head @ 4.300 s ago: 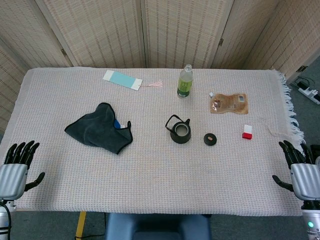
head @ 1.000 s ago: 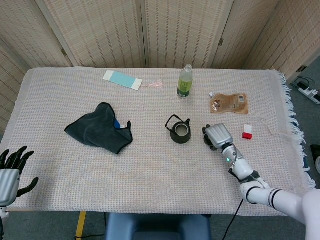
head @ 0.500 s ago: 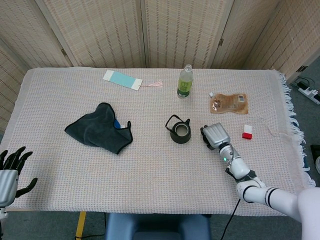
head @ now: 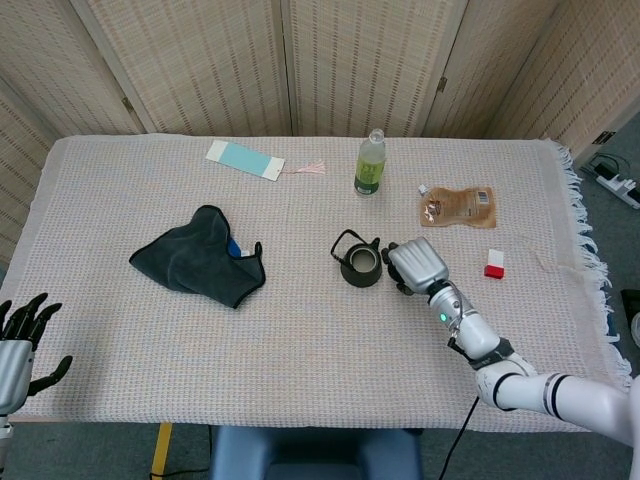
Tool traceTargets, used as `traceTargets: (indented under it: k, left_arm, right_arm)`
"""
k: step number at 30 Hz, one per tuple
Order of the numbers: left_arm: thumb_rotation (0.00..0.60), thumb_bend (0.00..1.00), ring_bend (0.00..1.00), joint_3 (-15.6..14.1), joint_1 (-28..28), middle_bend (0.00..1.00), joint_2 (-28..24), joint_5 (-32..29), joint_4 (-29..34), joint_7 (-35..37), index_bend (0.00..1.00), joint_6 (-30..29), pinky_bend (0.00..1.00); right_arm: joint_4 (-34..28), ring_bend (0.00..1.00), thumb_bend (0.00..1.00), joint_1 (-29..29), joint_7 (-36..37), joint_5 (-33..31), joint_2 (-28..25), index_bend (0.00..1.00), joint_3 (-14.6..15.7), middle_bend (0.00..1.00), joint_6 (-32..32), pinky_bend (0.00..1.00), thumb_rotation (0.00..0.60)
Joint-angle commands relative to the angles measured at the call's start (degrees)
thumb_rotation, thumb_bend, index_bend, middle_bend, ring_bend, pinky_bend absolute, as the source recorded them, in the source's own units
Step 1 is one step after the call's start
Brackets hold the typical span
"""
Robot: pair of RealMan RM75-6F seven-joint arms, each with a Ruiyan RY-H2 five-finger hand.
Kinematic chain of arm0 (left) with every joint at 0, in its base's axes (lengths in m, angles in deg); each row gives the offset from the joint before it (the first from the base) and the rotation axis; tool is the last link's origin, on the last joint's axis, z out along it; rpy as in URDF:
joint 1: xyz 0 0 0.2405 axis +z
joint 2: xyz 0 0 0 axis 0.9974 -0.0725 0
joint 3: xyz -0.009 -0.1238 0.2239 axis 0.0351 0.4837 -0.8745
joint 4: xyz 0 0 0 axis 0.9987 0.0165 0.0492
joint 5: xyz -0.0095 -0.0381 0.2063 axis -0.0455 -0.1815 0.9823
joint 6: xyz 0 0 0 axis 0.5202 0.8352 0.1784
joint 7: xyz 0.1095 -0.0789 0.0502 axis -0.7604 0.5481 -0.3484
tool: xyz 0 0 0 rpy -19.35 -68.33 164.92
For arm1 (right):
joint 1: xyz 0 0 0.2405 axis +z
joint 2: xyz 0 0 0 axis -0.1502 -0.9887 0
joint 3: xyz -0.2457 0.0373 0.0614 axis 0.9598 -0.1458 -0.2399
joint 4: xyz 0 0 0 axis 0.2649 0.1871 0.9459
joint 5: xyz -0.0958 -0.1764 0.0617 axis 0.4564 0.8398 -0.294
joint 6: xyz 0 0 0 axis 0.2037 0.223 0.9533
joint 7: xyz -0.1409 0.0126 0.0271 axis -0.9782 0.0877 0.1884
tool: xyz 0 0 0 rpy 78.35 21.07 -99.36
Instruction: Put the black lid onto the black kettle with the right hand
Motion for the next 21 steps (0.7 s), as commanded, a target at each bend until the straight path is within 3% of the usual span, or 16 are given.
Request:
traceTargets:
  k: [1, 12, 21]
  left_arm:
    - [0.6, 0.24, 0.12, 0.0, 0.1, 0.05, -0.1, 0.1, 0.1, -0.1, 0.15, -0.1, 0.0]
    - [0.6, 0.24, 0.12, -0.3, 0.8, 0.05, -0.1, -0.3, 0.0, 0.0, 0.15, -0.4, 0.0]
    - [0.6, 0.24, 0.12, -0.1, 0.7, 0.05, -0.2, -0.3, 0.1, -0.1, 0.15, -0.4, 0.0]
  right_arm:
    - [-2.3, 0.78, 0.31, 2.8, -3.0, -1.7, -1.2, 0.39, -1.3, 0.42, -0.1, 0.83, 0.6]
    - [0.6, 0.78, 0.31, 9.3, -11.0, -9.2, 1.8, 0.39, -0.4, 0.42, -0.6, 0.83, 0.6]
    - [4.4, 0.78, 0.31, 11.4, -11.6, -11.3, 4.7, 0.39, 1.2, 0.41, -1.0, 0.83, 0.6]
